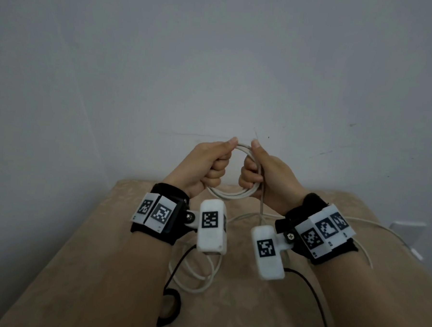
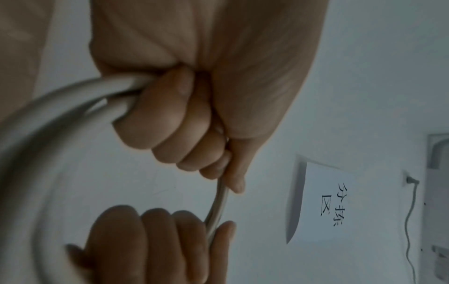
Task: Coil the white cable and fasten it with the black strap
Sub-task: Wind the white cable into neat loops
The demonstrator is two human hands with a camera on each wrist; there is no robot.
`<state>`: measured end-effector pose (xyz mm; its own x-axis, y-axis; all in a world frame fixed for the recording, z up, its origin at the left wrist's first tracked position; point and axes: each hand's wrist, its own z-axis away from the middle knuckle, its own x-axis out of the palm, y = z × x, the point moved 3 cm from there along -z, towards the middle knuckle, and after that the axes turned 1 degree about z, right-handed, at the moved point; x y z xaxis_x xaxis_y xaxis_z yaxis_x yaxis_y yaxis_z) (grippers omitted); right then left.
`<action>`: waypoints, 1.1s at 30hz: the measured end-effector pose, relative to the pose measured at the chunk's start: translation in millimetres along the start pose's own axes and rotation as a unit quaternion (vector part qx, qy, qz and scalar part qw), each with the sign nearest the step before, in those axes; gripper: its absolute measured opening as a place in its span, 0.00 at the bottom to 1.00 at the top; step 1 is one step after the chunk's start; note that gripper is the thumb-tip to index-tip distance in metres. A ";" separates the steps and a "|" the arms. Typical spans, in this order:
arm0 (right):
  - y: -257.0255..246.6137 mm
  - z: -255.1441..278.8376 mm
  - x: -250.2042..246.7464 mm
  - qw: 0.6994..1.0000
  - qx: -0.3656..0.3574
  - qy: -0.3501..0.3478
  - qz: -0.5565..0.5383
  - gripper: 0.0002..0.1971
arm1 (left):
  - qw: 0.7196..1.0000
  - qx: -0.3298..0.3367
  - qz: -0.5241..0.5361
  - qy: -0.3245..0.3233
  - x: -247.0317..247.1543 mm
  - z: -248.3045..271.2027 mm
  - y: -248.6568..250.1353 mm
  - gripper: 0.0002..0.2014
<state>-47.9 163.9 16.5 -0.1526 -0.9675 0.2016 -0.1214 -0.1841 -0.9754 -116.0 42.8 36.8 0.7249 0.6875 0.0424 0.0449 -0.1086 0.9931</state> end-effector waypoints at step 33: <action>-0.9 2.0 -7.8 0.988 -0.013 -0.091 0.128 0.13 | 0.983 -0.089 -0.154 -0.033 -17.0 7.8 -0.8 0.22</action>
<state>-44.6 171.3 15.6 -0.0032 -0.9973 -0.0729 -0.1271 0.0727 -0.9892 -123.0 25.7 34.3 0.7392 0.6188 -0.2658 0.1534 0.2296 0.9611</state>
